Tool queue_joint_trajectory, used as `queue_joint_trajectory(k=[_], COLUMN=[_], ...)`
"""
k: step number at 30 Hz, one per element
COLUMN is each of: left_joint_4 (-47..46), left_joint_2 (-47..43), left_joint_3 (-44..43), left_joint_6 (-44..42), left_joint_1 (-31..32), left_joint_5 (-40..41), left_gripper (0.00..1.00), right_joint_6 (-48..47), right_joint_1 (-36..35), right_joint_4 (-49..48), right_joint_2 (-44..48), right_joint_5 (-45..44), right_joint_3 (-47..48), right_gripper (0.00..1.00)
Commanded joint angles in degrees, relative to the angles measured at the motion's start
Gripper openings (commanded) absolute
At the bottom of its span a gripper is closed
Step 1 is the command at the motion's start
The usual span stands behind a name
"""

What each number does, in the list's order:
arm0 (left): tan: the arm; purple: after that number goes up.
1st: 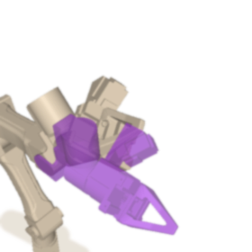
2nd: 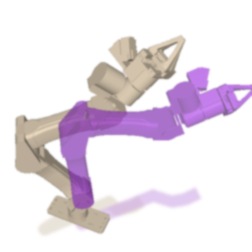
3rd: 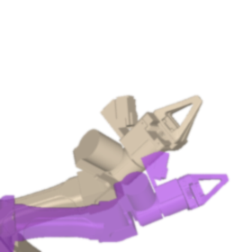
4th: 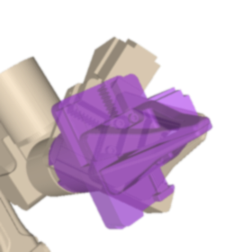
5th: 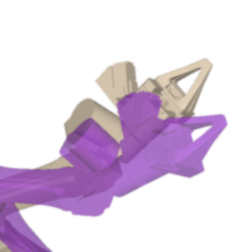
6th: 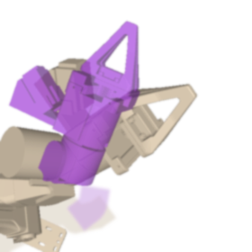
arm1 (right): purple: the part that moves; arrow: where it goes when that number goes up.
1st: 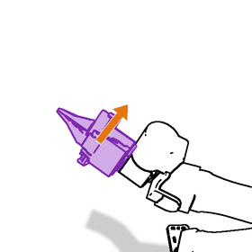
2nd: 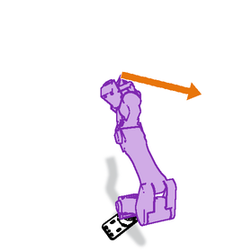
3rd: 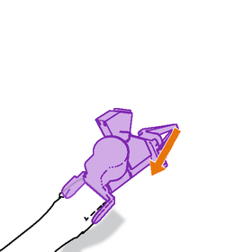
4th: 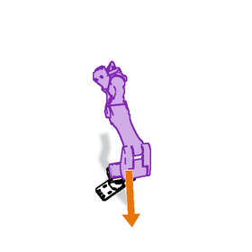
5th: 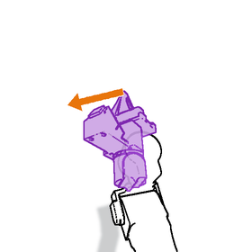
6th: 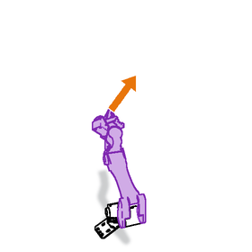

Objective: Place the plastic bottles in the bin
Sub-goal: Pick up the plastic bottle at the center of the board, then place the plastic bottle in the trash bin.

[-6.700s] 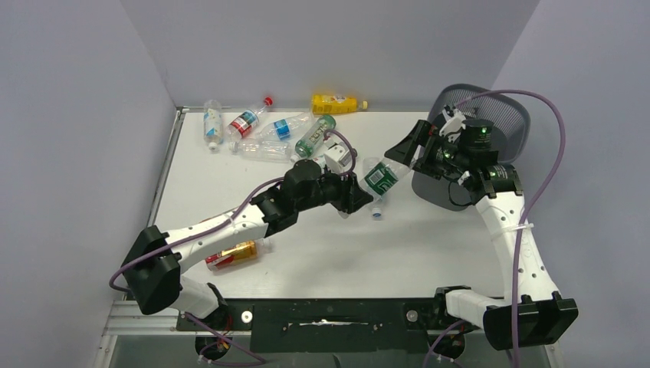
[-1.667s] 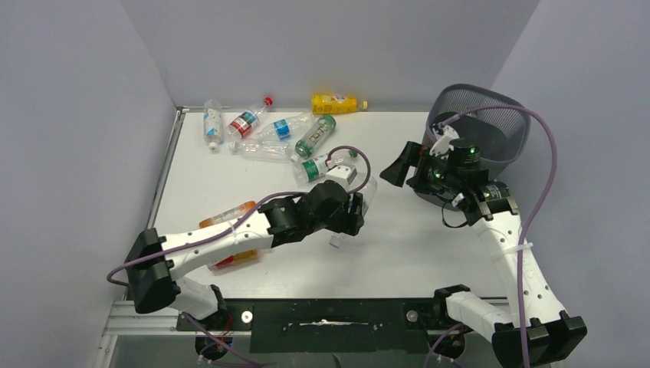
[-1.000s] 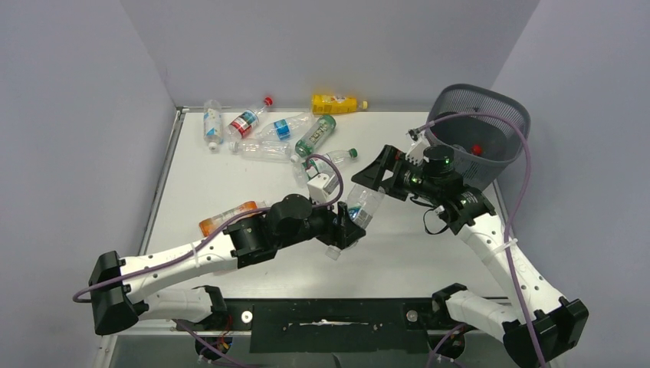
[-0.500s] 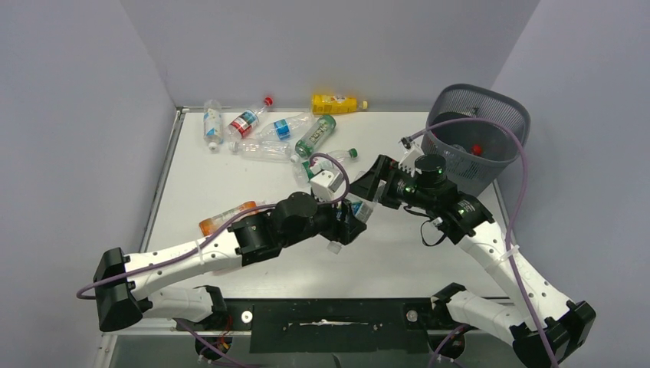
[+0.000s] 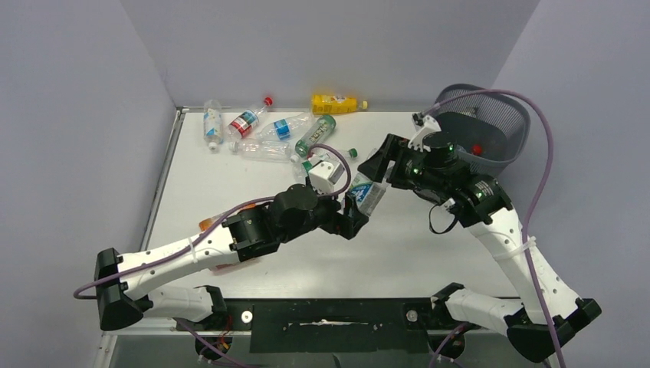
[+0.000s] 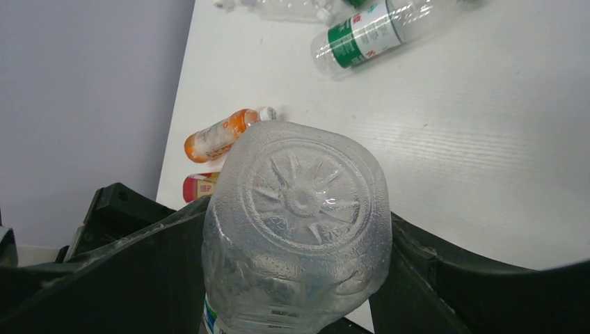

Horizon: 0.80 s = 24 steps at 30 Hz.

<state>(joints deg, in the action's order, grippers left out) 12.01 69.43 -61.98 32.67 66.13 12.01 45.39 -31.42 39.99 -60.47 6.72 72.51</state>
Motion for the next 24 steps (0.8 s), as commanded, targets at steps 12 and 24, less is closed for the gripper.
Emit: queue_joint_trajectory(k=[12,24], left_joint_4=[16.62,21.0], left_joint_2=[-9.78,-10.16], left_joint_3=[-7.6,-3.82], left_joint_6=[-0.56,0.01], left_joint_1=[-5.66,-18.59], left_joint_5=[8.49,1.96], left_gripper=[0.84,0.85], right_joint_6=[-17.98,-20.84], right_joint_1=[20.43,44.75], right_joint_4=[13.09,10.81], right_joint_2=[-13.97,-18.51], right_joint_5=[-6.44,5.13], right_joint_3=[36.63,45.11], right_gripper=[0.55,0.56])
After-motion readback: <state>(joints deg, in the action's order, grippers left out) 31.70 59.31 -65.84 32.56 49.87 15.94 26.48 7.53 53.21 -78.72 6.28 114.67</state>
